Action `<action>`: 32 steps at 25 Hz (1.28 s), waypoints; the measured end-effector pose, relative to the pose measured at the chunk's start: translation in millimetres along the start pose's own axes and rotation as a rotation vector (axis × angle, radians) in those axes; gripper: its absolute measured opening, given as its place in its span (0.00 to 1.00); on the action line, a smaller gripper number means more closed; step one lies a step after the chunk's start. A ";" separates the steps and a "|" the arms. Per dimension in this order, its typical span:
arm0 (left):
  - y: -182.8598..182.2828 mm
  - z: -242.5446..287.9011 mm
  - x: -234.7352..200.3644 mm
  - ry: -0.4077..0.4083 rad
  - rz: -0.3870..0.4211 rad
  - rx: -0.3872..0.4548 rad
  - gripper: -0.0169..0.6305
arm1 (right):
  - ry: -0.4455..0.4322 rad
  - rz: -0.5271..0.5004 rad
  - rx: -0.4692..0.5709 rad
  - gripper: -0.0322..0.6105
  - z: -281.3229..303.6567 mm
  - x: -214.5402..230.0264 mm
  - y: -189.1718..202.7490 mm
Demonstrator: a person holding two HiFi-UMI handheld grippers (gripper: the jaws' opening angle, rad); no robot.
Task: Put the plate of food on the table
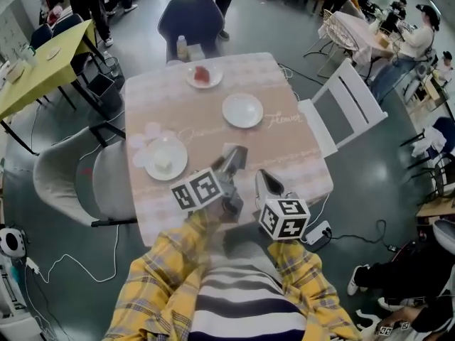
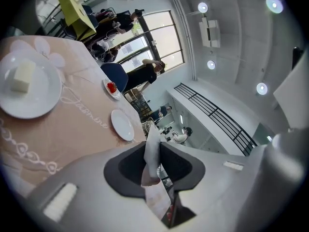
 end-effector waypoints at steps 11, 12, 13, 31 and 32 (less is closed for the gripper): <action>-20.5 60.8 -17.1 -0.077 -0.062 0.009 0.16 | -0.056 -0.012 -0.059 0.04 48.2 41.8 -24.5; -22.3 67.8 -16.9 -0.086 -0.066 0.017 0.16 | -0.066 -0.015 -0.069 0.04 52.0 47.9 -26.6; -23.9 75.5 -16.0 -0.092 -0.070 0.026 0.16 | -0.075 -0.021 -0.077 0.04 55.8 54.4 -29.5; -64.1 186.1 -35.1 -0.182 -0.112 0.074 0.15 | -0.211 -0.048 -0.183 0.04 138.3 129.6 -58.7; -63.4 188.2 -38.7 -0.190 -0.116 0.072 0.15 | -0.213 -0.048 -0.187 0.04 142.5 131.5 -58.1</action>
Point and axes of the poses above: the fingertips, and each gripper's own axes: z forward along the fingers, x to its right, y out of its underside, the point moved 5 cm from there along -z, backward along the fingers, and after that the axes turned 13 degrees about -y, right-handed, at the moved point
